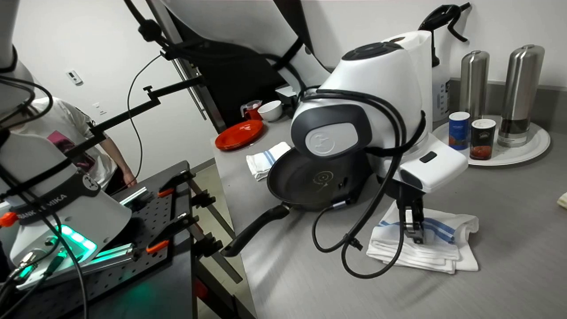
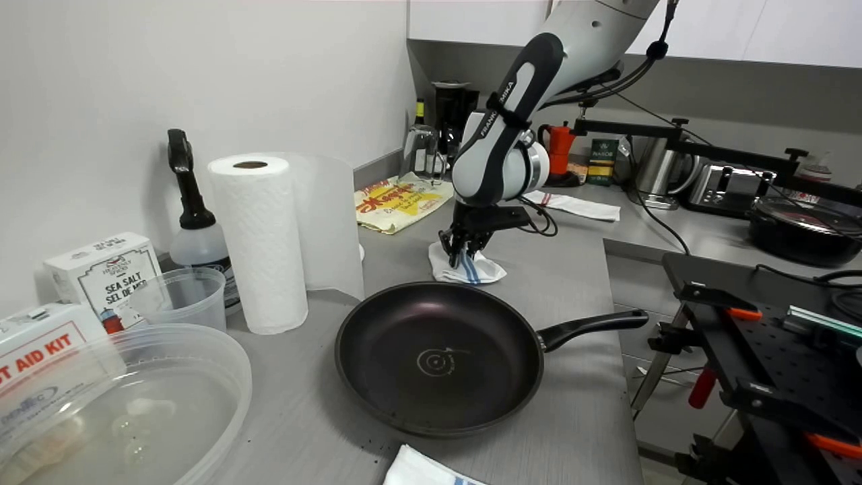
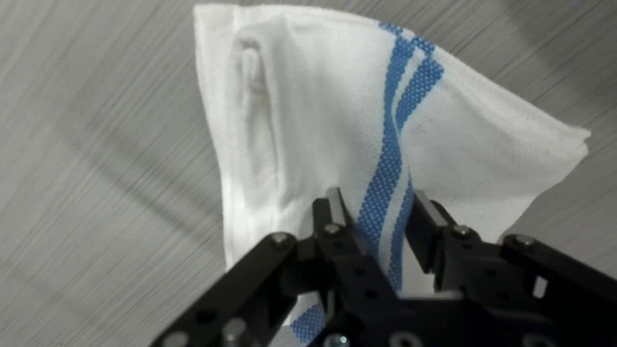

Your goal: Pick up the kitchen towel and wipe the pan

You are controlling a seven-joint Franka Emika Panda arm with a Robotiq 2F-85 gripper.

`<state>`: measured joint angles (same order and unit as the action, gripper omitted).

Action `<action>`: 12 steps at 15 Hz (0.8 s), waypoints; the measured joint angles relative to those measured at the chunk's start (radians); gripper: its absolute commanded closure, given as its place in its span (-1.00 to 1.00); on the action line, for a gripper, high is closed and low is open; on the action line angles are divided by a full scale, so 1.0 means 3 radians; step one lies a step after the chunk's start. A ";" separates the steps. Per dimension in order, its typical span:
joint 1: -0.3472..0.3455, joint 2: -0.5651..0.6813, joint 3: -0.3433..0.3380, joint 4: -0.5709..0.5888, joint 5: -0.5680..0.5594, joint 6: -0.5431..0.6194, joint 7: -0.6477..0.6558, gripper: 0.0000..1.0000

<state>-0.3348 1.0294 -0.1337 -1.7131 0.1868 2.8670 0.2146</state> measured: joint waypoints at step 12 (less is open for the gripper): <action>-0.0006 -0.0017 0.0002 0.0019 0.0040 -0.0014 0.0000 0.93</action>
<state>-0.3367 1.0243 -0.1332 -1.7073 0.1987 2.8628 0.2146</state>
